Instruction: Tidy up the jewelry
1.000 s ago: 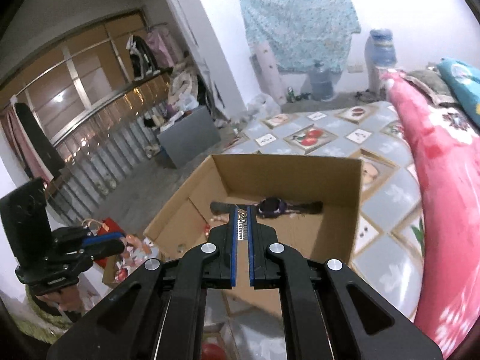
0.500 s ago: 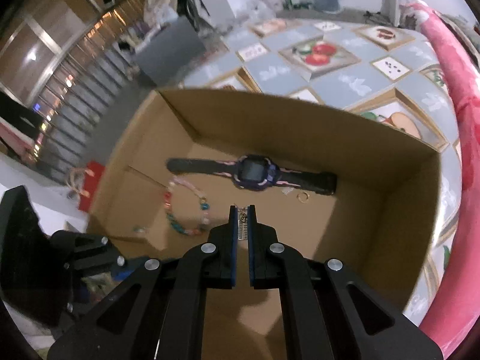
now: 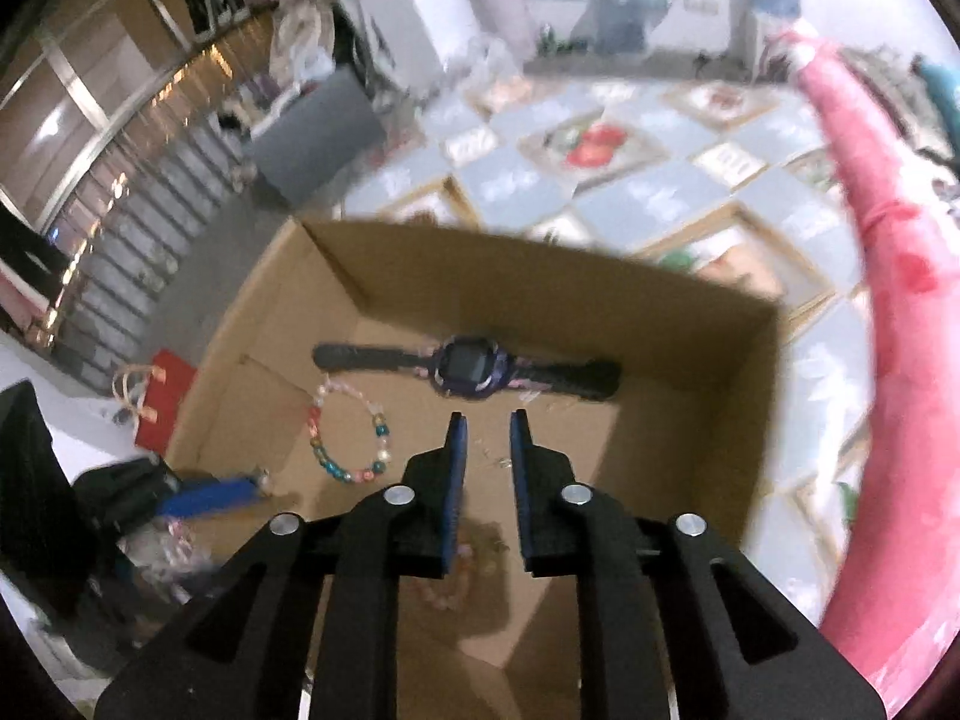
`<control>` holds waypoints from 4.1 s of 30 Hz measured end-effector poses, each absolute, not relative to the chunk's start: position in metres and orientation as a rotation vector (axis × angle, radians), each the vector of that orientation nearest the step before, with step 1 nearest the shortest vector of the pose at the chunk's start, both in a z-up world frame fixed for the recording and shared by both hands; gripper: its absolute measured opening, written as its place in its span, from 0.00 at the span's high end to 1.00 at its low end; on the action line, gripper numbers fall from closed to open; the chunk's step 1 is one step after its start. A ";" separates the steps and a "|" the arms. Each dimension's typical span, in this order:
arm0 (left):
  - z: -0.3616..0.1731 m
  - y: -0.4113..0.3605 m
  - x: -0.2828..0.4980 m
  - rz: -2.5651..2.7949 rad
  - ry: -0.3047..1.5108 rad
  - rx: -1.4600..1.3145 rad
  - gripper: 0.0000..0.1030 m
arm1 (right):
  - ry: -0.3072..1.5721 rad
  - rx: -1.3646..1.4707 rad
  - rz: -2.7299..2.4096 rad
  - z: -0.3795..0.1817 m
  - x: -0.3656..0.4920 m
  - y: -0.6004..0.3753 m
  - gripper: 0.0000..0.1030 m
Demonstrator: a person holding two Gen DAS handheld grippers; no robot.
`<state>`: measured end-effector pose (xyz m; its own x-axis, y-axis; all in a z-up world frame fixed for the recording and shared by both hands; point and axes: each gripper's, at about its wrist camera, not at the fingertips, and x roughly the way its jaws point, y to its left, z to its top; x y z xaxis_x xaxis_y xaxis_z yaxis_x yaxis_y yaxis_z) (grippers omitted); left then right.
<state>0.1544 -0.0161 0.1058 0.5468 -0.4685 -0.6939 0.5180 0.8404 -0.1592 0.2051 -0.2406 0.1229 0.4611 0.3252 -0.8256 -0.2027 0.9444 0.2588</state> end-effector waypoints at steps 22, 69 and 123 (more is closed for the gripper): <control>0.064 0.047 0.165 -0.387 0.956 -0.253 0.10 | 1.135 0.370 0.181 0.066 0.126 -0.283 0.40; 0.101 0.035 0.009 -0.140 0.715 -0.070 0.05 | 0.715 0.175 -0.132 0.101 -0.043 -0.263 0.08; 0.058 -0.031 0.033 -0.070 0.946 0.057 0.05 | 0.920 0.217 -0.116 0.069 -0.023 -0.242 0.08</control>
